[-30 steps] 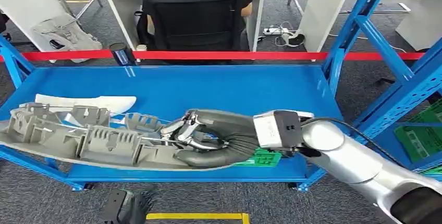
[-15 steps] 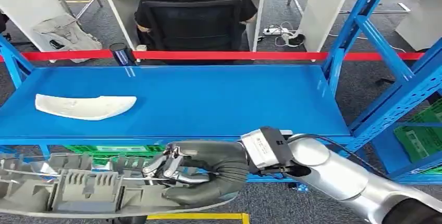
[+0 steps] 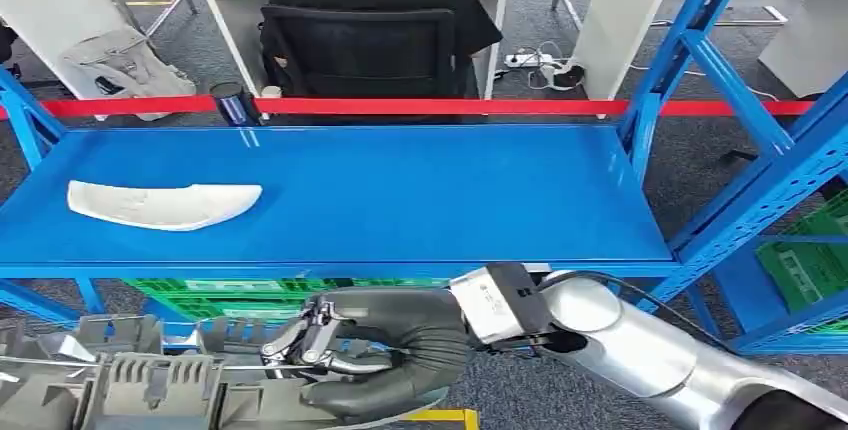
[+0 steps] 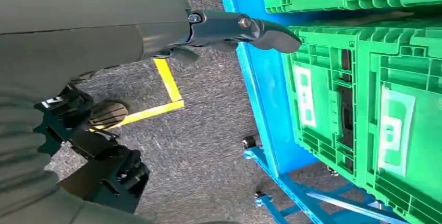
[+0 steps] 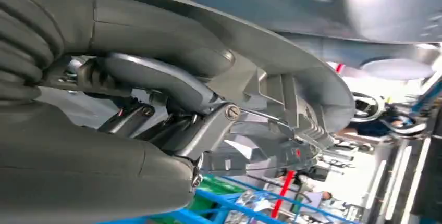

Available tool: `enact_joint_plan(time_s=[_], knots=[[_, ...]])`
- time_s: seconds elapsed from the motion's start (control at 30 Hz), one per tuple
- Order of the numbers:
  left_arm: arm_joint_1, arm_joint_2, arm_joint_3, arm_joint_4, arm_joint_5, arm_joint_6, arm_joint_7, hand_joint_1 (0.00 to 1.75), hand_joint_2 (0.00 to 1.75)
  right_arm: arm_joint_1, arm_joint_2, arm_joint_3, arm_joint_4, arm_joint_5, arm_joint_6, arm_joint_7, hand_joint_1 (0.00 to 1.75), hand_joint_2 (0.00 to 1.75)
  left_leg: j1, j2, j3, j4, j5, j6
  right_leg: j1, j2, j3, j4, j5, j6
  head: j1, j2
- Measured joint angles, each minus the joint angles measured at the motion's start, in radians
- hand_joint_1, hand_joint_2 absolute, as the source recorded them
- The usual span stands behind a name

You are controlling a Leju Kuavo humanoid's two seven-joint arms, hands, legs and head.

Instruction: Take the parts from the cabinet and place them on the table.

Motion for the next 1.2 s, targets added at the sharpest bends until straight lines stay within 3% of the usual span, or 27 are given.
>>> enact_joint_plan(time_s=[0.43,0.47,0.57,0.6,0.63,0.73,0.77,0.8,0.83,0.9,0.93,0.97,1.03,1.1,1.13,1.2], knots=[[0.016,0.001,0.01,-0.008,-0.01,-0.023,0.001,0.0,1.75,0.024,0.0,-0.023,-0.024,0.111,-0.061,-0.036,1.75,1.75,0.0,0.0,0.0,0.0,0.0,0.0,0.0,0.0,0.0,0.0,0.0,0.0,0.0,0.0],[0.017,0.003,0.011,-0.008,-0.01,-0.03,0.001,0.0,1.75,0.026,0.0,-0.024,-0.024,0.117,-0.064,-0.036,1.75,1.75,-0.006,0.001,-0.003,0.01,-0.005,0.008,-0.009,0.001,0.001,-0.007,0.004,0.007,0.0,0.0],[0.018,0.004,0.014,-0.01,-0.012,-0.04,0.001,0.0,1.75,0.027,0.0,-0.027,-0.029,0.128,-0.075,-0.036,1.75,1.75,-0.004,0.0,0.003,-0.01,0.004,0.019,-0.004,0.0,0.006,-0.015,0.008,0.015,0.0,0.0],[0.02,0.003,0.015,-0.013,-0.012,-0.04,0.002,0.0,1.75,0.03,0.0,-0.029,-0.032,0.13,-0.075,-0.037,1.75,1.75,0.008,0.006,0.015,-0.028,0.015,0.022,-0.005,-0.003,0.006,-0.003,0.002,0.015,0.001,0.0],[0.019,0.003,0.015,-0.014,-0.013,-0.041,0.004,0.0,1.75,0.028,0.0,-0.032,-0.033,0.13,-0.076,-0.037,1.75,1.75,0.008,0.008,0.019,-0.035,0.024,0.03,0.001,-0.002,-0.011,0.031,-0.025,0.013,0.002,0.0],[0.021,0.003,0.017,-0.014,-0.014,-0.043,0.007,0.0,1.75,0.04,-0.002,-0.035,-0.033,0.135,-0.081,-0.038,1.75,1.75,0.009,0.011,0.013,-0.032,0.024,0.03,0.0,-0.002,-0.121,0.258,-0.137,0.017,0.002,0.0],[0.022,0.003,0.017,-0.014,-0.019,-0.044,0.007,0.0,1.75,0.044,-0.002,-0.036,-0.033,0.136,-0.082,-0.039,1.75,1.75,0.009,0.012,0.01,-0.029,0.023,0.03,0.0,-0.002,-0.143,0.298,-0.141,0.019,0.002,0.0],[0.022,0.003,0.017,-0.014,-0.021,-0.044,0.007,0.0,1.75,0.047,-0.002,-0.038,-0.033,0.137,-0.085,-0.039,1.75,1.75,0.011,0.012,0.008,-0.025,0.022,0.028,-0.003,-0.002,-0.137,0.284,-0.119,0.02,0.003,0.0],[0.022,0.002,0.017,-0.014,-0.022,-0.044,0.007,0.0,1.75,0.051,-0.002,-0.039,-0.033,0.139,-0.087,-0.039,1.75,1.75,0.014,0.011,0.006,-0.02,0.02,0.024,-0.005,-0.002,-0.111,0.23,-0.081,0.022,0.003,0.0],[0.021,0.001,0.017,-0.016,-0.027,-0.044,0.007,0.0,1.75,0.054,-0.002,-0.042,-0.033,0.145,-0.09,-0.04,1.75,1.75,0.021,0.008,0.0,0.003,0.008,0.006,-0.013,-0.005,-0.018,0.045,0.008,0.029,0.003,0.0],[0.02,0.002,0.017,-0.016,-0.029,-0.044,0.008,0.0,1.75,0.056,-0.002,-0.043,-0.032,0.148,-0.09,-0.04,1.75,1.75,0.017,0.006,-0.011,0.014,0.002,-0.003,-0.006,-0.001,-0.013,0.033,-0.016,0.023,0.002,0.0],[0.02,0.002,0.017,-0.016,-0.031,-0.045,0.009,0.0,1.75,0.061,-0.002,-0.046,-0.034,0.149,-0.091,-0.041,1.75,1.75,0.015,0.005,-0.018,0.027,0.0,-0.009,-0.009,0.005,-0.02,0.03,-0.006,0.006,0.003,0.0],[0.02,0.002,0.017,-0.016,-0.035,-0.05,0.009,0.0,1.75,0.065,-0.002,-0.049,-0.035,0.152,-0.091,-0.041,1.75,1.75,0.017,0.005,-0.02,0.022,0.007,-0.022,-0.002,0.006,-0.029,0.037,-0.003,-0.007,0.002,0.0],[0.02,0.004,0.017,-0.016,-0.039,-0.051,0.009,0.0,1.75,0.066,-0.002,-0.05,-0.036,0.154,-0.091,-0.041,1.75,1.75,0.02,0.006,-0.025,0.026,0.003,-0.031,-0.007,0.004,-0.034,0.031,0.008,-0.023,0.002,0.0],[0.02,0.004,0.017,-0.016,-0.039,-0.051,0.009,0.0,1.75,0.068,-0.002,-0.05,-0.037,0.154,-0.091,-0.04,1.75,1.75,0.021,0.008,-0.034,0.05,-0.026,-0.034,-0.007,0.003,-0.038,0.029,0.012,-0.029,0.002,0.0],[0.02,0.004,0.017,-0.016,-0.04,-0.053,0.009,0.0,1.75,0.069,-0.001,-0.051,-0.038,0.154,-0.091,-0.041,1.75,1.75,0.022,0.008,-0.088,0.197,-0.123,-0.044,-0.006,0.0,-0.052,0.03,0.022,-0.035,0.002,0.0]])
